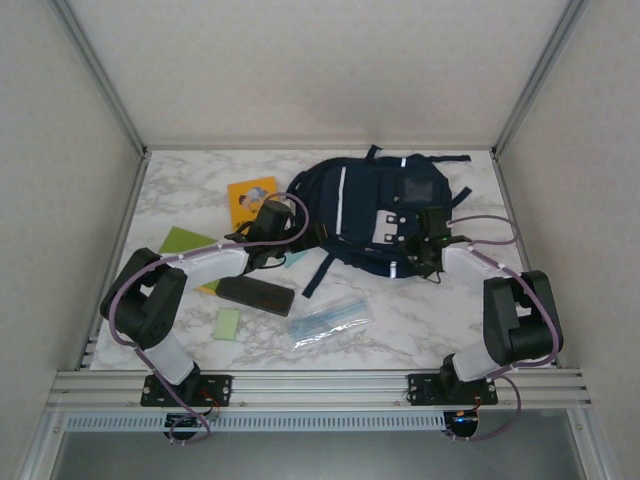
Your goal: Pack the student bag
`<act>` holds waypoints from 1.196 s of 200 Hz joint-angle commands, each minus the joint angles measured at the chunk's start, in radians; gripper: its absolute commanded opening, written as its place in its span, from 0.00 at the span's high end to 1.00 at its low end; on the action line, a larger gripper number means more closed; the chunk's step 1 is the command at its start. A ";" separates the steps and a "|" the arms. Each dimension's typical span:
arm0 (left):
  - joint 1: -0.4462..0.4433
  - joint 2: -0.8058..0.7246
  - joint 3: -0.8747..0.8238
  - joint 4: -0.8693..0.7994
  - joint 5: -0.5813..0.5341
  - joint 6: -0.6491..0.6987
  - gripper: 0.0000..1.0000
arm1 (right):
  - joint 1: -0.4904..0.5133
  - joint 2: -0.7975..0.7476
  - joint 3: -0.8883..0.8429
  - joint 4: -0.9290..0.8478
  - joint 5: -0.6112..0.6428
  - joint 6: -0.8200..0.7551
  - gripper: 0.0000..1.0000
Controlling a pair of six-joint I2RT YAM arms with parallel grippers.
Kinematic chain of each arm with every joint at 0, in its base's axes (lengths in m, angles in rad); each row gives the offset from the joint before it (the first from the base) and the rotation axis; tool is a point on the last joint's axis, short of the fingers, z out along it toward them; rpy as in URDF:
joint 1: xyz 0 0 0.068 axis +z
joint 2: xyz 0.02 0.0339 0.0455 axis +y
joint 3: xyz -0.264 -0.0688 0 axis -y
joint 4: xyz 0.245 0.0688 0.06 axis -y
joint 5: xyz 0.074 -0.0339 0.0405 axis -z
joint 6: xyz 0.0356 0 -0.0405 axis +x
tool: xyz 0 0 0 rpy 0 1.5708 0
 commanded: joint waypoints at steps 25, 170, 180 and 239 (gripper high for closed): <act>-0.044 -0.003 0.027 -0.031 0.030 0.028 0.00 | -0.128 -0.015 0.135 -0.138 0.097 -0.239 0.42; -0.077 0.029 0.075 -0.034 0.026 0.033 0.00 | 0.029 -0.033 -0.122 0.106 -0.187 0.093 0.45; -0.080 0.023 0.068 -0.035 0.023 0.034 0.00 | 0.029 -0.022 -0.117 0.121 -0.161 0.084 0.62; -0.104 0.016 0.058 -0.025 0.092 0.224 0.03 | 0.016 -0.120 0.068 0.022 -0.209 -0.078 1.00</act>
